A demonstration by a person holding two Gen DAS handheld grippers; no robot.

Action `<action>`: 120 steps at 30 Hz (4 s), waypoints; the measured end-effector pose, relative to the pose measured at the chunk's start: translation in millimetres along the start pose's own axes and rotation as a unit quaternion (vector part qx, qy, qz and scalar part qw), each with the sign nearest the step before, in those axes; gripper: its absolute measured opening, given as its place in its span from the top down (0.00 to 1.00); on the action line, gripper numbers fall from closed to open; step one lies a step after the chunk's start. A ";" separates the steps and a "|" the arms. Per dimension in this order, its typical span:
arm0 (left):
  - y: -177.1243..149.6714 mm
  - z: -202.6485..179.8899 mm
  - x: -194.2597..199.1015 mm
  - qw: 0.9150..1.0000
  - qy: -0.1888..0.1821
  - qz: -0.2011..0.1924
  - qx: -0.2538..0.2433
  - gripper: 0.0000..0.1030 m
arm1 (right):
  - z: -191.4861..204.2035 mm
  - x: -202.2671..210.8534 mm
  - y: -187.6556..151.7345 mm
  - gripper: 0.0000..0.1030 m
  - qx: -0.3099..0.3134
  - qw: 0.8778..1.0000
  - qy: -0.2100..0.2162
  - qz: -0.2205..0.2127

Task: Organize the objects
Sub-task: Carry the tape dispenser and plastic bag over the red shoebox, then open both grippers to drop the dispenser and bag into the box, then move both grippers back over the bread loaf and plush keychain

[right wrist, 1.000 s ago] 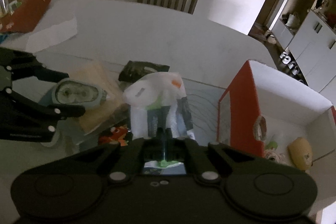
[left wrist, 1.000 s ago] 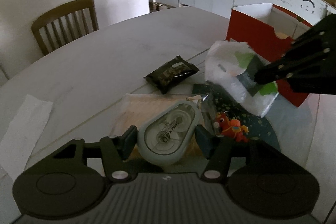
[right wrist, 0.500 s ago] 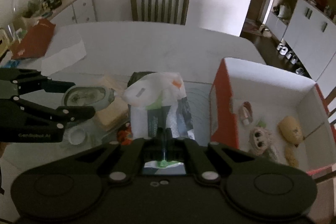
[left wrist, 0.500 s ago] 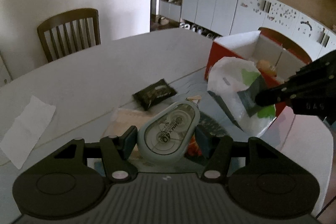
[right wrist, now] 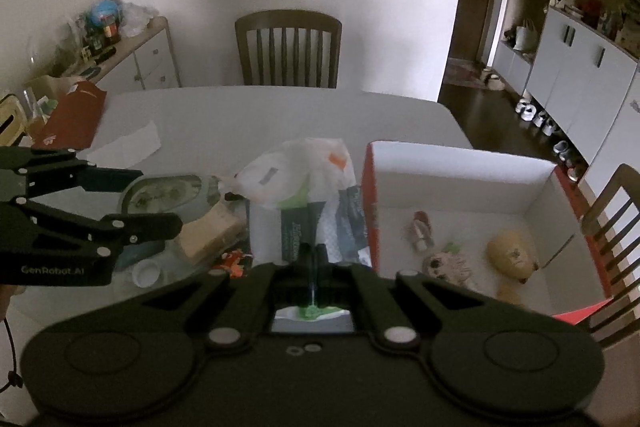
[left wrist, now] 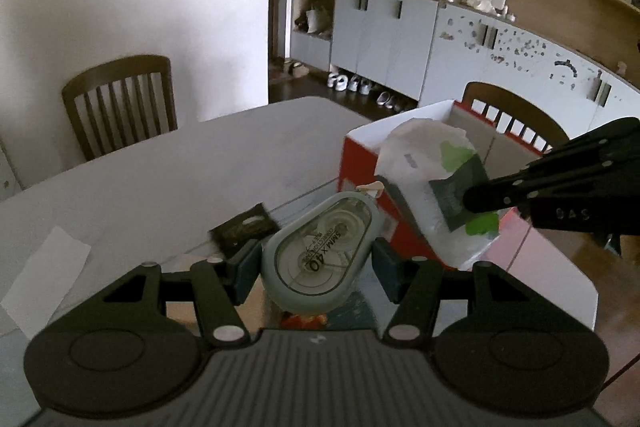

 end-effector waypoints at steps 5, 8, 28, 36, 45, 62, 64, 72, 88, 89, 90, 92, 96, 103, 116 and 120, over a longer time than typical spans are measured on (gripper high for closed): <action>12.6 -27.9 -7.4 1.000 0.000 -0.005 -0.009 0.43 | -18.8 8.2 0.0 1.00 0.002 1.000 -0.002 -0.008; 21.4 -44.3 -17.2 1.000 0.001 -0.003 -0.015 0.43 | -35.9 11.6 -0.2 1.00 -0.003 1.000 -0.003 -0.010; 65.9 -143.7 -93.0 0.999 0.007 0.009 -0.047 0.43 | -163.2 3.4 -13.1 1.00 -0.032 0.999 -0.035 -0.010; 76.4 -170.1 -131.4 0.997 0.016 0.030 -0.071 0.43 | -198.3 -13.8 -15.1 1.00 -0.043 0.998 -0.047 0.004; 85.7 -176.8 -174.7 0.994 0.034 0.064 -0.081 0.43 | -212.1 -42.0 -21.8 1.00 -0.036 0.998 -0.038 0.037; 92.5 -162.3 -244.3 0.986 0.048 0.143 -0.069 0.43 | -204.3 -76.4 -43.7 0.97 -0.010 0.996 -0.014 0.090; 91.6 -160.4 -250.4 0.985 0.048 0.155 -0.064 0.42 | -204.6 -75.7 -46.6 0.92 -0.008 0.996 -0.012 0.089; 89.1 -159.9 -269.6 0.977 0.051 0.198 -0.061 0.42 | -208.1 -67.9 -45.7 0.84 -0.018 0.996 0.010 0.085; 89.5 -163.6 -264.8 0.977 0.043 0.201 -0.050 0.33 | -209.2 -52.2 -45.6 0.64 -0.024 0.997 0.008 0.073; 89.6 -162.6 -261.4 0.979 0.040 0.196 -0.045 0.33 | -208.2 -51.1 -45.3 0.64 -0.023 0.997 0.007 0.071; 89.8 -161.7 -258.6 0.979 0.039 0.194 -0.041 0.33 | -207.2 -49.9 -44.8 0.63 -0.023 0.997 0.005 0.070; 91.3 -160.0 -251.5 0.981 0.036 0.186 -0.034 0.33 | -206.4 -46.7 -44.1 0.61 -0.025 0.997 0.005 0.067; 93.7 -158.7 -237.2 0.985 0.032 0.165 -0.028 0.33 | -204.1 -39.5 -42.4 0.58 -0.027 0.998 -0.004 0.059; 94.9 -148.7 -199.5 0.991 0.020 0.129 -0.009 0.33 | -196.9 -25.9 -37.7 0.54 -0.032 0.998 -0.013 0.046; 70.7 -117.8 -120.9 0.996 -0.007 0.085 0.025 0.33 | -147.0 -13.0 -25.1 0.47 -0.036 0.999 -0.025 0.019; 55.8 -99.7 -93.8 0.996 -0.006 0.080 0.032 0.33 | -119.5 -9.7 -22.2 0.41 -0.031 0.999 -0.020 0.015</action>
Point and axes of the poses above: each gripper's, at about its wrist camera, not at the fingertips, and x roughly against the way its jaws point, z to its left, y to its top, the point moved 4 cm from there along -x, roughly the way its jaws point, and after that the axes turned 4 degrees about z, right-handed, at the moved point
